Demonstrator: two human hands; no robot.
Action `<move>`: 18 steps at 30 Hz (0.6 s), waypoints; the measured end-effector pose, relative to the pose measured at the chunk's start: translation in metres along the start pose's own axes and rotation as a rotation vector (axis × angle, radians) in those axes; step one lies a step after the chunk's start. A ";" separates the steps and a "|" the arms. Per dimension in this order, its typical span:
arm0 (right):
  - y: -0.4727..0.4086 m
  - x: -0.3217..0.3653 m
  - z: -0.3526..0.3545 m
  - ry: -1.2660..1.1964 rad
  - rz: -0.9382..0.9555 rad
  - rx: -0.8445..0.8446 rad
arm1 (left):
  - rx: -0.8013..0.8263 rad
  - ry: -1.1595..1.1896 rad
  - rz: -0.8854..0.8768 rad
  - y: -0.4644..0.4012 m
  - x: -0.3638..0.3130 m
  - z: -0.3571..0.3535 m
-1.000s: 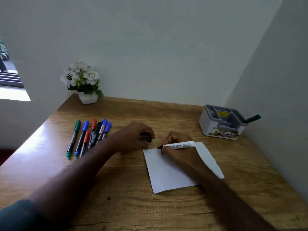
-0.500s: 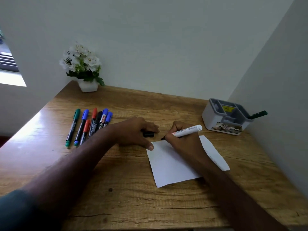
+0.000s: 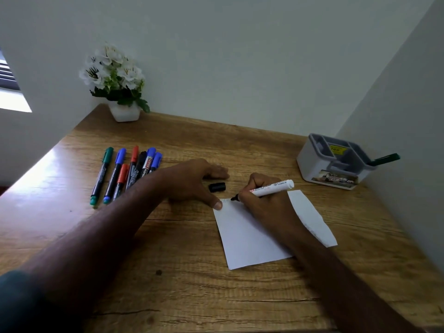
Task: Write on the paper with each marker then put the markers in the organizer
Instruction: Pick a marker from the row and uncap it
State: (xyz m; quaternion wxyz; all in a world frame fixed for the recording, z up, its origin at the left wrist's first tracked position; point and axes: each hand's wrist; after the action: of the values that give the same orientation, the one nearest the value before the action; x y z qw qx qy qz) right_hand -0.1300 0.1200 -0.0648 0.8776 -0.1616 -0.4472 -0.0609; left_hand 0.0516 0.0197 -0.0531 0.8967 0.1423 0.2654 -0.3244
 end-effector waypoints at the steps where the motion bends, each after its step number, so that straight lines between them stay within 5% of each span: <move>1: 0.000 0.000 0.000 0.004 0.001 -0.001 | 0.005 0.000 0.005 0.000 0.000 0.001; 18: -0.002 -0.004 -0.004 -0.020 0.050 -0.026 | 0.010 0.022 -0.015 -0.003 0.003 -0.001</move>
State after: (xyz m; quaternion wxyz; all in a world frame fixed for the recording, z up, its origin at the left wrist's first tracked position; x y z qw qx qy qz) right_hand -0.1299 0.1169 -0.0701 0.8722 -0.1849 -0.4508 -0.0430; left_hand 0.0509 0.0167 -0.0559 0.8905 0.1483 0.2746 -0.3311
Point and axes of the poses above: each hand's wrist, its own y-axis away from the middle knuckle, its own z-axis out of the back of the hand, x = y × z, and after that the axes turned 8 degrees about -x, right-handed
